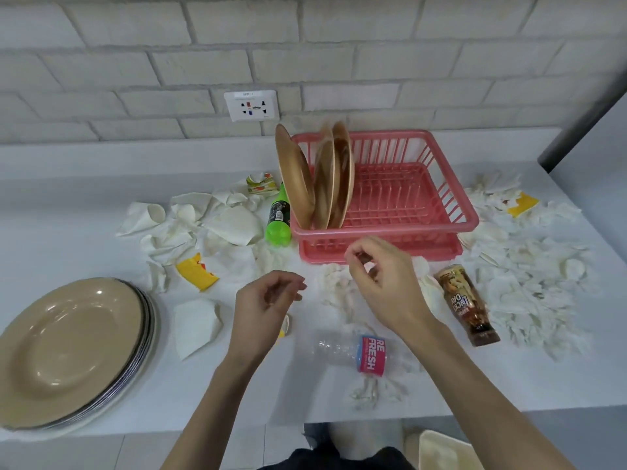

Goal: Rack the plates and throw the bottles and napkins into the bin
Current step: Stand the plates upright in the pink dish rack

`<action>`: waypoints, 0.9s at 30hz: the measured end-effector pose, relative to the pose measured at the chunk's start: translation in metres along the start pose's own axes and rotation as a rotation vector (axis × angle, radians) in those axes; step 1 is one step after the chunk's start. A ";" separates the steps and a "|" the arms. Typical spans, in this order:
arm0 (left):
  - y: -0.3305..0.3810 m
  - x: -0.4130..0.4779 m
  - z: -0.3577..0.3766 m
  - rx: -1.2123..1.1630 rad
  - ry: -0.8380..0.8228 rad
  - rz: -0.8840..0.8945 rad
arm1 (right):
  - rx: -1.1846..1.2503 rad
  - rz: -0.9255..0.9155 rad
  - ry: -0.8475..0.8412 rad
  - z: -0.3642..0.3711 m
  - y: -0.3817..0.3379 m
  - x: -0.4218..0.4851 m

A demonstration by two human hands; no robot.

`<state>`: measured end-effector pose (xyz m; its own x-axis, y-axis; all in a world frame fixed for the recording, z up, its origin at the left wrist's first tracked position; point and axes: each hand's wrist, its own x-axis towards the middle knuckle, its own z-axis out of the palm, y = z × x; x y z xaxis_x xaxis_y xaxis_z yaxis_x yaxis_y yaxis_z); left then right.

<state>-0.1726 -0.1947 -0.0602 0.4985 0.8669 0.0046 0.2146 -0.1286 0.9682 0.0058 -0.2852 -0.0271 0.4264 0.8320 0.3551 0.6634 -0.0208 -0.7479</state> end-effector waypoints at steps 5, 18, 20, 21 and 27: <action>-0.007 -0.052 -0.014 0.114 0.024 0.049 | 0.056 0.017 -0.207 0.027 -0.015 -0.047; -0.053 -0.149 -0.134 0.304 0.303 -0.078 | 0.152 -0.011 -0.589 0.119 -0.083 -0.098; -0.059 -0.155 -0.158 0.313 0.358 -0.104 | 0.178 -0.004 -0.618 0.135 -0.095 -0.094; -0.063 -0.157 -0.171 0.323 0.384 -0.117 | 0.188 -0.002 -0.633 0.144 -0.100 -0.092; -0.088 -0.134 -0.255 0.436 0.427 -0.189 | 0.233 0.163 -0.671 0.200 -0.122 -0.068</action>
<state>-0.4723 -0.1768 -0.0823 0.0588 0.9978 0.0299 0.6333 -0.0605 0.7716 -0.2274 -0.2282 -0.0719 -0.0099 0.9907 -0.1358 0.4436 -0.1174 -0.8885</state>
